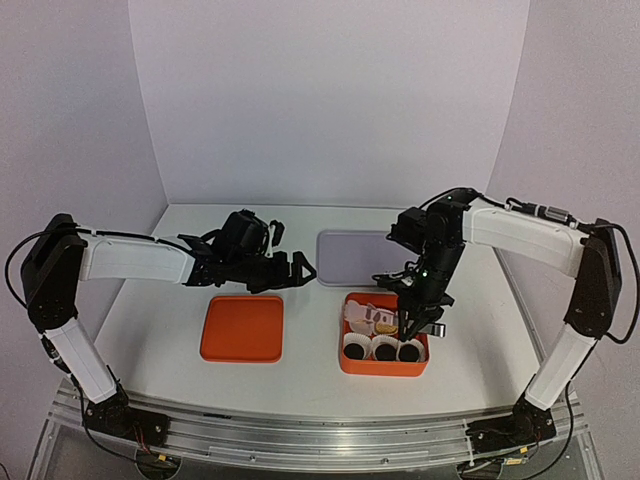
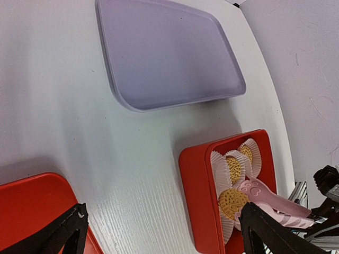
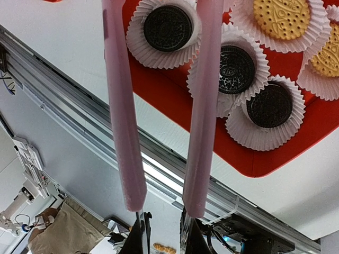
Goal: Pack the cookies
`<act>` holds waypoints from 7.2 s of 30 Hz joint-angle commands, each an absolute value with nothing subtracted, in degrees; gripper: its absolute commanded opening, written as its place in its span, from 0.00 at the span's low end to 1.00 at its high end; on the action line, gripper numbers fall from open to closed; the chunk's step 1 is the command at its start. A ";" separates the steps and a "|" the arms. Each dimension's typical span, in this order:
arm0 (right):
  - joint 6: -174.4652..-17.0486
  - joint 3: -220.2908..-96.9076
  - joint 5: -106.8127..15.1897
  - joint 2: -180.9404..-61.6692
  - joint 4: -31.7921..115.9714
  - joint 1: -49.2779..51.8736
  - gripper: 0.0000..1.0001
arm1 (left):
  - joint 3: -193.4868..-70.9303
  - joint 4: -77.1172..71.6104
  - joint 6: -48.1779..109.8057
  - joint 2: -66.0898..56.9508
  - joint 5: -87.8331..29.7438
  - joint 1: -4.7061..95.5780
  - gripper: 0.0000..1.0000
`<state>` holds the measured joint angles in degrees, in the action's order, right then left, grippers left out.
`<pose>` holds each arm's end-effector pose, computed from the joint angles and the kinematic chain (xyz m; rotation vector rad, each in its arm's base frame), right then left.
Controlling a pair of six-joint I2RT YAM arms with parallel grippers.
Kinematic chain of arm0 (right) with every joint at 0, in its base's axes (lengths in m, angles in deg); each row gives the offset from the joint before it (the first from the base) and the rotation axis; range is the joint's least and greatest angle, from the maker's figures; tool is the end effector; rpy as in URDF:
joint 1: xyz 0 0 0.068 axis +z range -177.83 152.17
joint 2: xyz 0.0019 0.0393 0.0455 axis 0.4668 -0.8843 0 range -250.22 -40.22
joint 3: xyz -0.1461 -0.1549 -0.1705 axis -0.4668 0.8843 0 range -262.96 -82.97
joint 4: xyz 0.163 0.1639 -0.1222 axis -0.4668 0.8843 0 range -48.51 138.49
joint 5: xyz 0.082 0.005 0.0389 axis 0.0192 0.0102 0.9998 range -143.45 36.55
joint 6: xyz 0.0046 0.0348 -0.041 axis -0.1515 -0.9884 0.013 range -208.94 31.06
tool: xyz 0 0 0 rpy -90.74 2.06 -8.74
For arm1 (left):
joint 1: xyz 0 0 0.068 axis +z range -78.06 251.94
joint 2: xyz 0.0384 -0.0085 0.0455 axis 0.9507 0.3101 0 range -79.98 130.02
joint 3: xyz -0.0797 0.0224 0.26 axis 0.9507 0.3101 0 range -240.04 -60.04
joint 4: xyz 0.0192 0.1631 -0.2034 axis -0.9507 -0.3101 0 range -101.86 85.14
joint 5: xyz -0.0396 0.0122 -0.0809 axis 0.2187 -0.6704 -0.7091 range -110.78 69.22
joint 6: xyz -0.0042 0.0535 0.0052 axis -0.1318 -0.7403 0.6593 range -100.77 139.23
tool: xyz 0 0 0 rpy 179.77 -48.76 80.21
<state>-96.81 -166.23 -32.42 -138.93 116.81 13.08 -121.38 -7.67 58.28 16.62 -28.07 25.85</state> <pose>0.2263 0.2131 0.2598 0.8321 -2.8183 -0.4886 0.2541 -0.2704 0.2161 0.2219 2.3928 -0.9038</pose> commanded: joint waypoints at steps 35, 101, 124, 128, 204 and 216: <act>-101.09 -170.10 -39.99 -144.82 115.35 13.31 0.09 | -121.10 -6.88 58.74 14.42 -27.46 25.88 1.00; -103.83 -149.96 -58.74 -136.24 84.86 -14.71 0.32 | -109.41 -40.91 74.96 -2.21 -11.87 38.42 0.99; -108.60 -140.75 -63.80 -134.31 77.32 -15.17 0.87 | -101.78 -30.71 69.52 5.33 -18.46 39.50 0.61; -108.63 -140.99 -63.13 -129.64 78.09 -15.17 0.88 | -103.11 -30.73 67.99 7.62 -17.38 39.50 0.52; -18.81 -150.07 -16.21 -129.37 50.03 18.29 0.00 | -139.94 -50.83 49.52 9.58 -61.77 39.44 0.54; -61.83 -149.98 -31.59 -119.99 50.23 18.27 0.00 | -158.52 -40.34 50.04 3.87 -22.63 39.50 1.00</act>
<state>-37.09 -146.67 -22.33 -122.78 51.54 18.34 -158.45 -49.39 49.67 9.71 -40.50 39.37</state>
